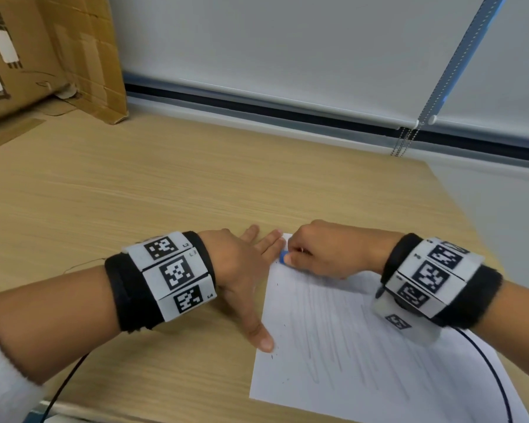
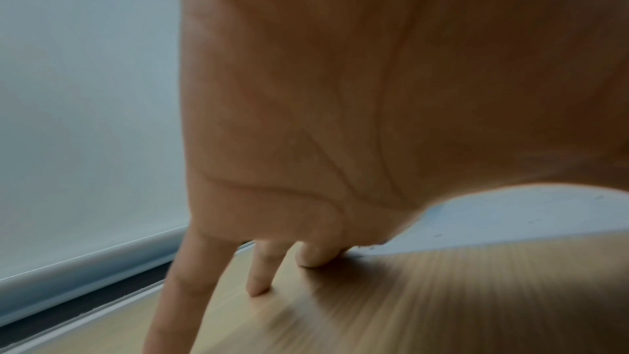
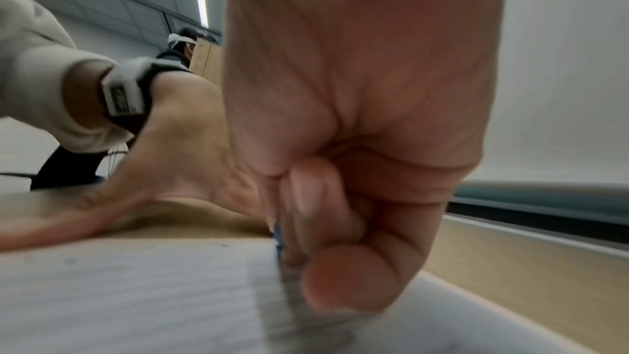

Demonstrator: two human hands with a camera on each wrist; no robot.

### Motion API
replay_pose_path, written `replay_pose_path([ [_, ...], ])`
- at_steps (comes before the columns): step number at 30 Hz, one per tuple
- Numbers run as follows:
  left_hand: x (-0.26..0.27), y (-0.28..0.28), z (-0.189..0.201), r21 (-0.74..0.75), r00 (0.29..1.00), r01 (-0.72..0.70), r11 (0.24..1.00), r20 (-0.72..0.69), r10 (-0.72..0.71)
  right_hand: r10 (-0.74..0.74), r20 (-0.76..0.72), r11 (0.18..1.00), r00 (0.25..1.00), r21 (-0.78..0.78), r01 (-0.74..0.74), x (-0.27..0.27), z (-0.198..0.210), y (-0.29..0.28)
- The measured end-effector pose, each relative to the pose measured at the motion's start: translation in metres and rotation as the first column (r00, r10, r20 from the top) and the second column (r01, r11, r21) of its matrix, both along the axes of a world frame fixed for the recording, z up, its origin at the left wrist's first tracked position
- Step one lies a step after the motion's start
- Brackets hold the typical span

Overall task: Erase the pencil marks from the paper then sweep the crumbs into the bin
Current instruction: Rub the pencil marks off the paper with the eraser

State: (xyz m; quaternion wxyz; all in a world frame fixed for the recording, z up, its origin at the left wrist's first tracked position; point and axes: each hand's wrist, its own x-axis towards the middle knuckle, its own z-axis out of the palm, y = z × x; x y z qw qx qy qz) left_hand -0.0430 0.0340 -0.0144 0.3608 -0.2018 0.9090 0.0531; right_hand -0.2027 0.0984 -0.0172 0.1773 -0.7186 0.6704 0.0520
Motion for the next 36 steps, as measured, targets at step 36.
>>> replay_pose_path([
  [36, -0.001, 0.002, 0.002, -0.013, 1.000, 0.029, 1.000, 0.006, -0.029, -0.059, 0.055, 0.992, 0.997, 0.115, 0.053, -0.020, 0.010, 0.008],
])
